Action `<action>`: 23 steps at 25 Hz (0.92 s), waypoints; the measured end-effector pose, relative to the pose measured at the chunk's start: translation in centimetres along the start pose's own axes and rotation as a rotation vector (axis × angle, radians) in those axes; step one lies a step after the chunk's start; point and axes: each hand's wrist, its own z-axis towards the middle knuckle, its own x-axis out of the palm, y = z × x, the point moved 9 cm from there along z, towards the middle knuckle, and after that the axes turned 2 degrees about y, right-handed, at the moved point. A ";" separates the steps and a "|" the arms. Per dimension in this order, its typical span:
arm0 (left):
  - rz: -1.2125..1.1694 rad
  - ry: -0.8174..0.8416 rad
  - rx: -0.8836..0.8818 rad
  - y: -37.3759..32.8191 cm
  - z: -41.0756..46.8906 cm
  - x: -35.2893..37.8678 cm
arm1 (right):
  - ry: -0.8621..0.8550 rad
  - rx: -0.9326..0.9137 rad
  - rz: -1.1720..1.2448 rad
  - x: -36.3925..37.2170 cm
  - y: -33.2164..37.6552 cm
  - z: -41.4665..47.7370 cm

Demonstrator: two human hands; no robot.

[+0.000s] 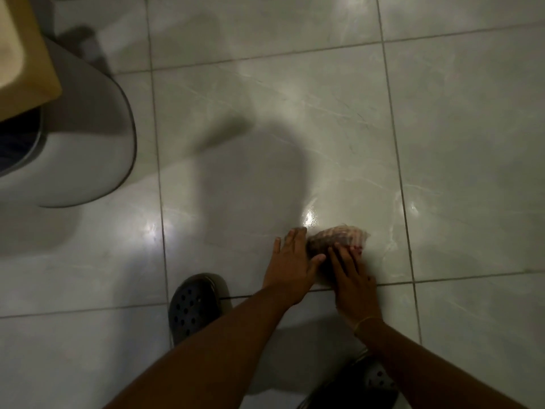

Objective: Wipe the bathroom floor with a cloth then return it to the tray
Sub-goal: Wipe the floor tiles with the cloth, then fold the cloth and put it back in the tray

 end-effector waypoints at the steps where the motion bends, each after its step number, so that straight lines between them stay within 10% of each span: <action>1: -0.013 0.012 -0.020 -0.5 -0.3 0.3 | -0.032 0.024 0.068 -0.6 -1.4 -0.5; 13: -0.525 0.123 -0.518 -5.8 2.9 7.2 | -0.292 0.653 1.042 -4.2 -9.0 -0.1; 19: -0.669 0.026 -0.463 -6.3 3.3 -0.3 | -0.329 0.734 1.700 -7.8 -6.0 -0.2; 23: -0.784 0.043 -0.349 -7.6 1.6 -9.7 | -0.376 0.686 1.638 -14.9 -0.8 -0.1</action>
